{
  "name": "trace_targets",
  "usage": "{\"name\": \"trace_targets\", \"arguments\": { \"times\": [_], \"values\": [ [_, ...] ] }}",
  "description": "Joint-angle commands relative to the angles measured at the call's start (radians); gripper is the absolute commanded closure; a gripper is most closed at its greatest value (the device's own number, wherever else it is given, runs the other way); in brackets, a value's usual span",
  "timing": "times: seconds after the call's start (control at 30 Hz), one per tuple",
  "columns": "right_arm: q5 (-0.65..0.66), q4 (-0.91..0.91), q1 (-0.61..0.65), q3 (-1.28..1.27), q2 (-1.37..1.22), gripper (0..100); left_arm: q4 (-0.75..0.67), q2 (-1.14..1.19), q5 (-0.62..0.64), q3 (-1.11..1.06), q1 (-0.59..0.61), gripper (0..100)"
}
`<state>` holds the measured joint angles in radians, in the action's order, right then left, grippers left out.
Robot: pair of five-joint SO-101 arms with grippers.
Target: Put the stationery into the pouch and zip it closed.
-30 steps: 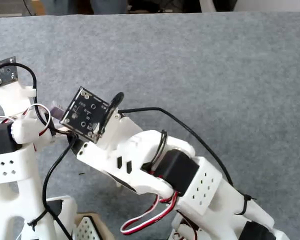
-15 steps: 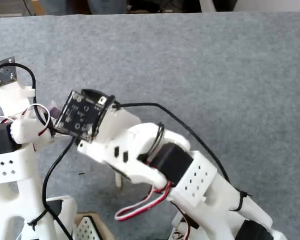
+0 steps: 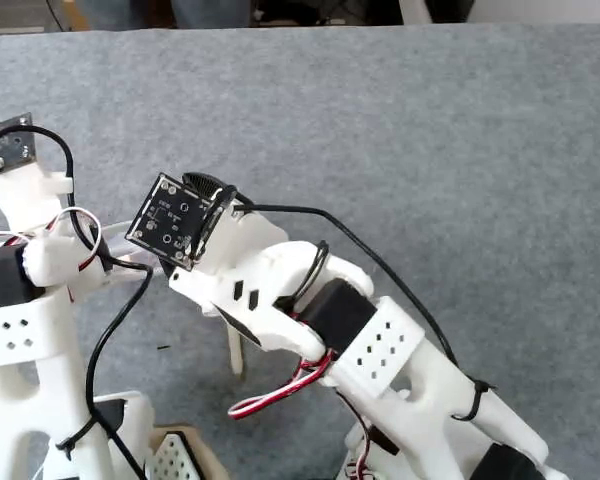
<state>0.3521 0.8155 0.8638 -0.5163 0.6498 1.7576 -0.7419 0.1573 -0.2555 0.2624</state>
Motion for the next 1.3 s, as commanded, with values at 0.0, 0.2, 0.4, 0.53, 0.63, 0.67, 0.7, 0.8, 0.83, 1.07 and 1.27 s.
{"name": "trace_targets", "arguments": {
  "times": [0.0, 0.2, 0.4, 0.53, 0.63, 0.67, 0.7, 0.8, 0.83, 1.07, 1.27],
  "values": [
    [0.005, 0.069, -0.023, 0.093, 0.013, 74.8, -0.008, -0.008, 0.011, 0.008, 0.012, 97],
    [0.005, 0.242, -0.026, 0.251, 0.071, 74.8, -0.009, -0.008, 0.012, 0.008, 0.013, 97],
    [0.003, 0.470, -0.094, 0.248, 0.176, 74.8, -0.009, -0.006, 0.043, 0.036, 0.127, 97],
    [-0.041, 0.442, -0.206, 0.035, 0.174, 74.9, -0.008, -0.006, 0.046, 0.027, 0.143, 97],
    [-0.180, 0.307, -0.224, -0.150, 0.174, 79.2, -0.009, -0.006, 0.049, 0.030, 0.145, 97],
    [-0.209, 0.255, -0.224, -0.205, 0.170, 82.2, -0.009, -0.006, 0.055, 0.030, 0.154, 97],
    [-0.227, 0.209, -0.224, -0.248, 0.159, 85.4, -0.009, -0.006, 0.064, 0.030, 0.171, 97],
    [-0.235, 0.121, -0.226, -0.308, 0.085, 92.0, -0.012, -0.006, 0.069, 0.027, 0.223, 97],
    [-0.235, 0.115, -0.226, -0.308, 0.041, 92.5, -0.012, -0.006, 0.069, 0.025, 0.237, 97],
    [-0.235, 0.106, -0.222, -0.116, -0.395, 84.1, -0.011, -0.006, 0.071, 0.028, 0.275, 97],
    [-0.233, 0.114, -0.186, 0.097, -0.662, 84.0, -0.012, -0.006, 0.071, 0.030, 0.291, 97]
  ]
}}
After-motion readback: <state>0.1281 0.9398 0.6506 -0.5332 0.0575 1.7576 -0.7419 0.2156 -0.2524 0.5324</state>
